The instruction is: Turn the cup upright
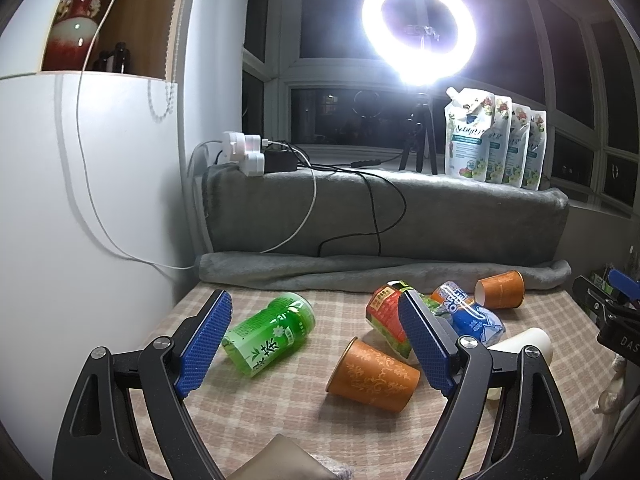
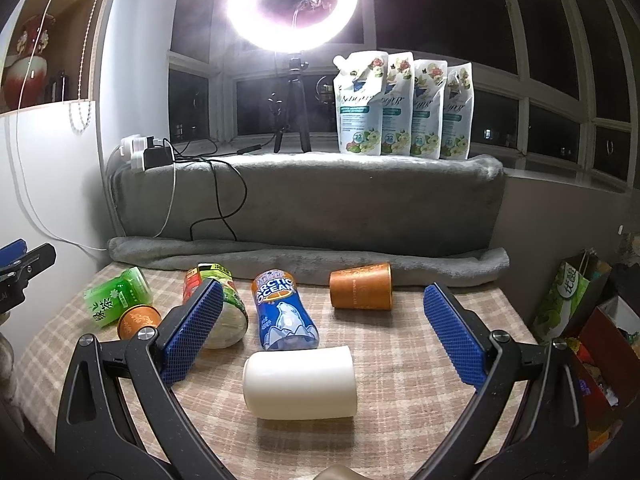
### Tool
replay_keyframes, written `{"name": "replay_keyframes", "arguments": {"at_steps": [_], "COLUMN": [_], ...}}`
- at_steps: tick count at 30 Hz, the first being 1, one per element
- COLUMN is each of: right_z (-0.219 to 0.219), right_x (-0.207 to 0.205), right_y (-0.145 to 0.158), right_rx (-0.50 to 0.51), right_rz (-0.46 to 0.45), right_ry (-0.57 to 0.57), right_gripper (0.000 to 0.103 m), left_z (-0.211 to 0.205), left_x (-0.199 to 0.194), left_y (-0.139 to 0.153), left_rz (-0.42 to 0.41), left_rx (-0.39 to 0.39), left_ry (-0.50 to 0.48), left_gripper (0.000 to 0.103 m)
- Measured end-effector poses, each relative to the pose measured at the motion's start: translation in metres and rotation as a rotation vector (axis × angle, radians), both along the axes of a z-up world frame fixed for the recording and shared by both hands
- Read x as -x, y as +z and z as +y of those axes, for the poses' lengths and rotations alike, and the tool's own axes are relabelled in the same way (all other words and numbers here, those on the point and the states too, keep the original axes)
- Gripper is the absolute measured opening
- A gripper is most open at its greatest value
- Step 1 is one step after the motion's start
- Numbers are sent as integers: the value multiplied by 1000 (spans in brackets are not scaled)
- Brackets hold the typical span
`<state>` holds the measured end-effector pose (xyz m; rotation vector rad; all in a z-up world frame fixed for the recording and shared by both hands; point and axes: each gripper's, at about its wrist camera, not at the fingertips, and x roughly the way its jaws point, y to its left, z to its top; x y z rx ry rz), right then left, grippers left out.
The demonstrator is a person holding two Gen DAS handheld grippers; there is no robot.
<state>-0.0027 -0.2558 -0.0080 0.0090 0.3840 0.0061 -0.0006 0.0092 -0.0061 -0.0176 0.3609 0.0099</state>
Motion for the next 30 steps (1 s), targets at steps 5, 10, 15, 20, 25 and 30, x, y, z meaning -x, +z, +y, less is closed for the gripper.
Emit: {"name": "replay_keyframes", "arguments": {"at_steps": [5, 10, 15, 20, 25, 30], "right_z": [-4, -11, -14, -19, -18, -8], "right_x": [-14, -40, -91, -148, -185, -209], "right_y": [-3, -2, -11, -35, -56, -78], "right_rx": [-9, -35, -67, -137, -174, -153], "right_rz": [34, 104, 277, 471, 621, 745], "right_ry": [16, 58, 147, 206, 248, 265], "right_gripper": [102, 102, 102, 102, 91, 83], "left_z": [7, 14, 25, 39, 50, 58], "left_x": [0, -2, -7, -7, -3, -1], "left_y": [-4, -8, -15, -25, -32, -36], "left_rz": [8, 34, 97, 148, 169, 183], "left_rx": [7, 10, 41, 83, 88, 97], "left_ry": [11, 16, 16, 26, 48, 71], "left_gripper": [85, 85, 85, 85, 85, 85]}}
